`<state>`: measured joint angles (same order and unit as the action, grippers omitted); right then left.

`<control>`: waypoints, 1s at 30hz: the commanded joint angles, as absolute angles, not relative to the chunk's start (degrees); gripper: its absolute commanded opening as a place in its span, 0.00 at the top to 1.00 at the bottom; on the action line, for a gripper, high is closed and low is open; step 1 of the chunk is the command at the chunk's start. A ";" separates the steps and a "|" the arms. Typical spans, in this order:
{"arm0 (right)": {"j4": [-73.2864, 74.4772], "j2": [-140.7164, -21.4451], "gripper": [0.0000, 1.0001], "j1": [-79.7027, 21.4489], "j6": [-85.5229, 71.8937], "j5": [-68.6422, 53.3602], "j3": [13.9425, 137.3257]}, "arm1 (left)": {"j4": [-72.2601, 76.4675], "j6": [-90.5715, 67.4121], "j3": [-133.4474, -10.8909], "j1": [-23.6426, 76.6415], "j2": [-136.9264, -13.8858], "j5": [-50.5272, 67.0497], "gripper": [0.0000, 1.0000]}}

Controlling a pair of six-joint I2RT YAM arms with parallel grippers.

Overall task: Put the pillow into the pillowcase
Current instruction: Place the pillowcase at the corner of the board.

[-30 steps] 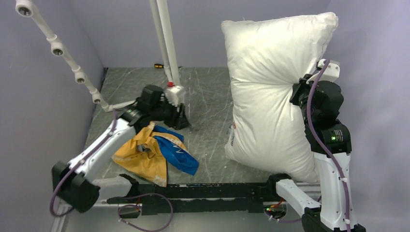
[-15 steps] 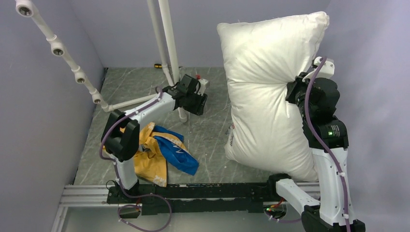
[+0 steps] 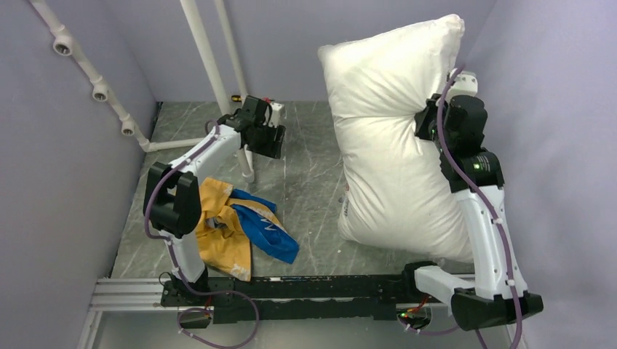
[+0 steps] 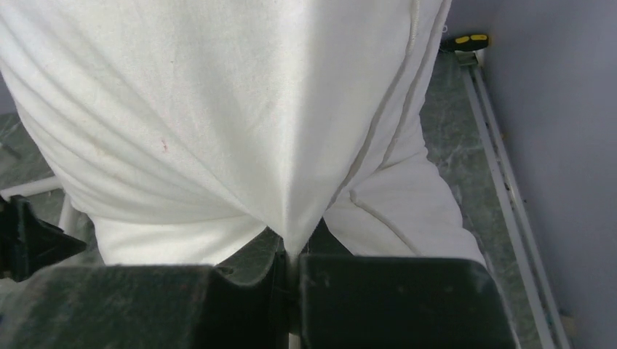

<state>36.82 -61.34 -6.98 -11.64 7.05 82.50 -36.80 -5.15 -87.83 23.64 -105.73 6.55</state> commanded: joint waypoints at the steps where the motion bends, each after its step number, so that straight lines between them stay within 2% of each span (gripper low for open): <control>1: 31.09 -64.58 1.00 -7.29 -12.78 2.83 81.64 | -32.88 -1.26 -91.23 19.68 -106.75 13.45 0.35; 6: 29.83 -68.21 0.94 -7.29 -11.82 3.68 80.73 | -33.42 -0.70 -90.78 23.93 -105.90 14.04 0.30; 11: 29.04 -69.46 0.76 -7.08 -12.23 4.96 79.64 | -32.24 -0.98 -88.60 26.53 -104.62 16.31 0.27; 16: 33.17 -75.51 0.63 -6.70 -12.66 3.08 82.51 | -31.97 -2.58 -88.02 27.05 -104.06 17.04 0.25; 17: 33.94 -76.81 0.49 -6.64 -12.70 3.05 83.13 | -32.25 -2.70 -88.17 27.19 -104.00 17.37 0.25; 21: 36.22 -80.22 0.19 -6.51 -13.12 3.40 84.90 | -34.60 -1.14 -90.13 29.69 -103.28 17.93 0.19; 25: 37.79 -81.06 0.05 -6.50 -12.52 1.81 87.38 | -37.33 -0.70 -91.26 32.71 -101.95 17.02 0.16; 27: 38.57 -80.47 0.01 -6.50 -12.16 0.60 88.46 | -38.56 -0.70 -91.49 33.92 -100.79 17.24 0.14; 30: 41.02 -80.12 0.00 -6.58 -11.43 -1.17 90.69 | -39.61 -1.10 -91.68 35.16 -97.94 17.75 0.11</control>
